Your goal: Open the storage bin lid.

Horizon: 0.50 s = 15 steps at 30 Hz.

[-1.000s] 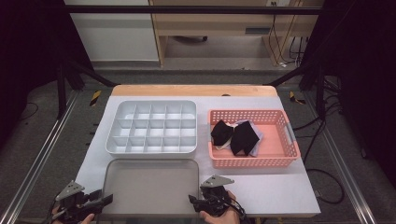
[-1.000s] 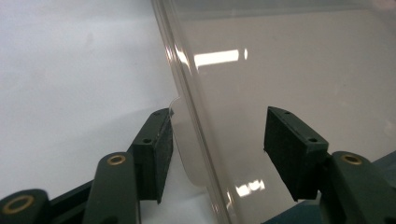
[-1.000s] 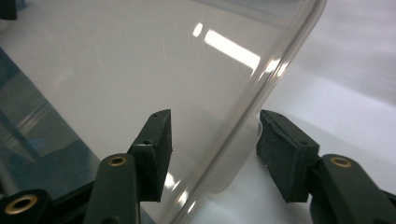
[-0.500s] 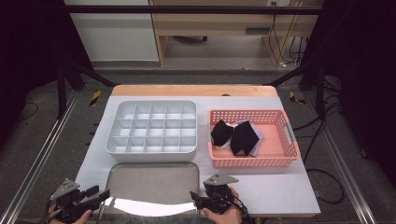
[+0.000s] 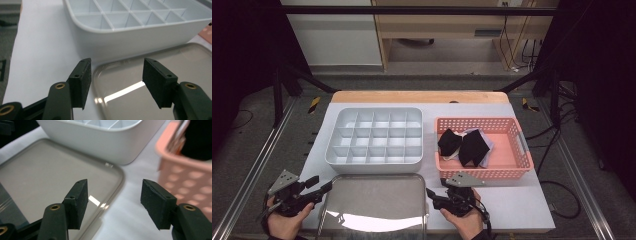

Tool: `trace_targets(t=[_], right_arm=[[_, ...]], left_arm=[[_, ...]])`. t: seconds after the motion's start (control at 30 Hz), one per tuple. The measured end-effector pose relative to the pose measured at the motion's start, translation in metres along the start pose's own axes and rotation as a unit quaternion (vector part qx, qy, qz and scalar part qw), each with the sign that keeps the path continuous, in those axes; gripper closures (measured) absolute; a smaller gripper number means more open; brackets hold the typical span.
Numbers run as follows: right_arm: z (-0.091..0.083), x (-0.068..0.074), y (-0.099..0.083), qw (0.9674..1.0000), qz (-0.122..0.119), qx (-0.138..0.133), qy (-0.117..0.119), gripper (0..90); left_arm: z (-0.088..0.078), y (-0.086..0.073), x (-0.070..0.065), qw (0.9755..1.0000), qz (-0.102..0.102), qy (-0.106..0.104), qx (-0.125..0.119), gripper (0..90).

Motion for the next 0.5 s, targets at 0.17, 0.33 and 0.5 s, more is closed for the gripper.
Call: trace_targets(t=[0.17, 0.33, 0.5], right_arm=[[-0.01, -0.014, 0.019, 0.9997, -0.002, -0.021, -0.01, 38.5], [-0.017, -0.027, 0.035, 0.999, 0.003, -0.038, -0.022, 37.7], [-0.022, -0.044, 0.054, 0.998, 0.005, -0.053, -0.035, 36.3]], left_arm=[[0.007, 0.022, -0.018, 0.9997, 0.012, -0.011, -0.016, 38.5], [0.018, 0.03, -0.033, 0.9995, 0.02, -0.015, -0.02, 37.8], [0.026, 0.029, -0.041, 0.9995, 0.014, -0.018, -0.023, 37.9]])
Point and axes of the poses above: each handheld gripper's, and its own axes: z roughly forward along the jaws, y roughly out of its top, x roughly to its left, the point moved 6 cm from there along z, roughly forward along the jaws, and after that the axes turned 2 degrees about x, right-handed, at the moved point
